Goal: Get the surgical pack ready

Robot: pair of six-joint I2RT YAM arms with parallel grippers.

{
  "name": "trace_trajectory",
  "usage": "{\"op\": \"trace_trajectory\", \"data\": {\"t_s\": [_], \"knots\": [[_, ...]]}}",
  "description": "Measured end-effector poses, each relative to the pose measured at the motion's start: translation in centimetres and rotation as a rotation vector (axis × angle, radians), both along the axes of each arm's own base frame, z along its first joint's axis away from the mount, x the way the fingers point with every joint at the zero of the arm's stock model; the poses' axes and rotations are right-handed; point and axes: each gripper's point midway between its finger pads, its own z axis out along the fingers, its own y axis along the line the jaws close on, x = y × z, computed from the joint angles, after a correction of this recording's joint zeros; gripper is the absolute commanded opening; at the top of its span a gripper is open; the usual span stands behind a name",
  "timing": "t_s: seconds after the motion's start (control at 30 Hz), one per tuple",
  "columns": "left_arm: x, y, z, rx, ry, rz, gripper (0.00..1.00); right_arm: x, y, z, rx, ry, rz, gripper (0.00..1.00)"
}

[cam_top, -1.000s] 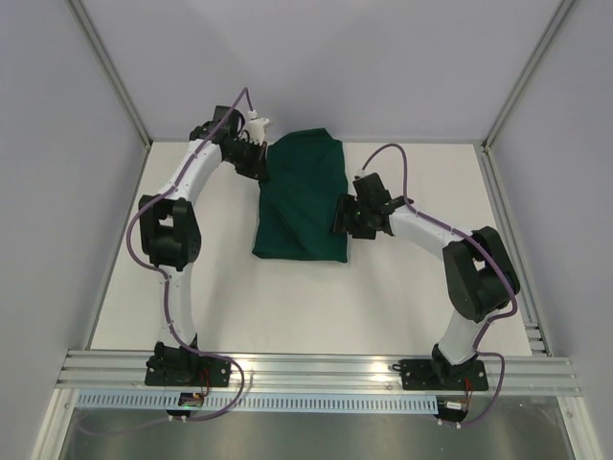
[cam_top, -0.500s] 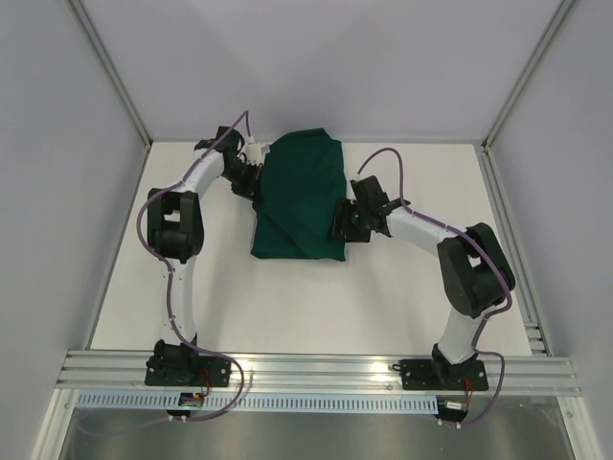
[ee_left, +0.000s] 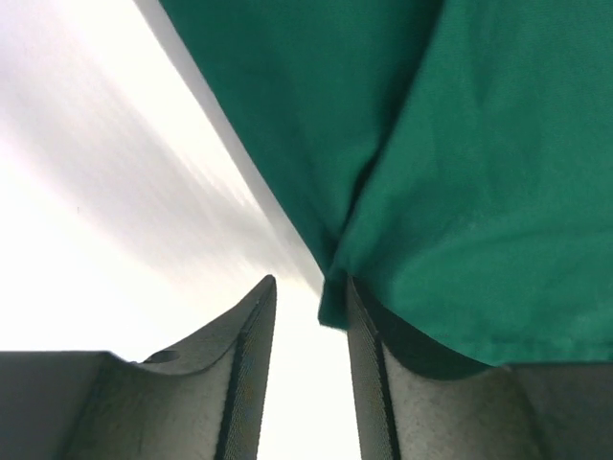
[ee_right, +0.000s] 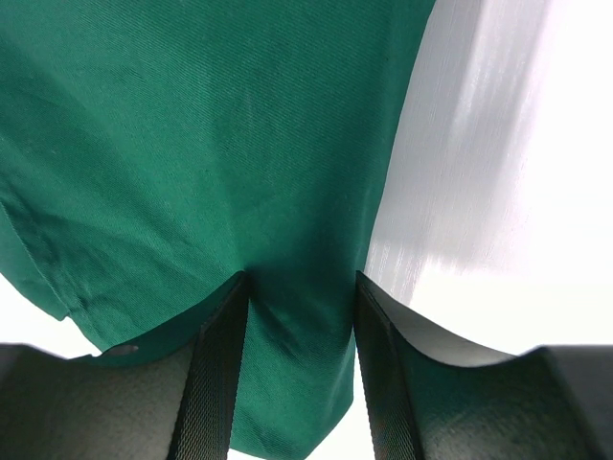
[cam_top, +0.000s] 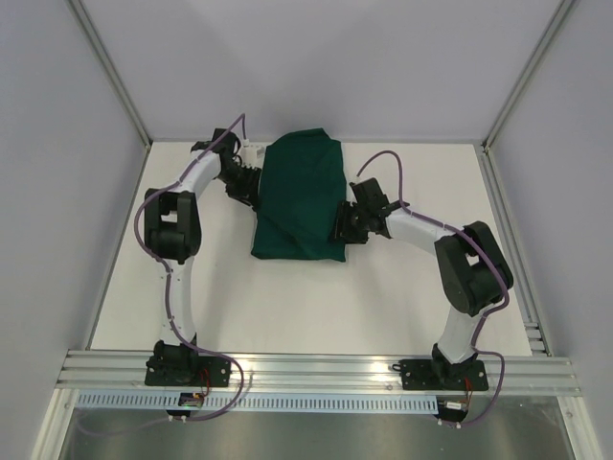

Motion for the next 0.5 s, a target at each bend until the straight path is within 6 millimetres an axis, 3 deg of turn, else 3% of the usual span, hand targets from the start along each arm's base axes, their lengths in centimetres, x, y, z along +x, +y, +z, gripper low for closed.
{"op": "trace_trajectory", "data": {"t_s": [0.33, 0.5], "knots": [[-3.8, 0.5, 4.1, -0.012, -0.046, 0.006, 0.54, -0.1, -0.1, 0.0, -0.004, 0.0, 0.005, 0.46], [-5.6, -0.2, 3.8, -0.026, -0.027, -0.014, 0.54, -0.1, -0.2, -0.1, -0.006, 0.002, 0.005, 0.41]]}}
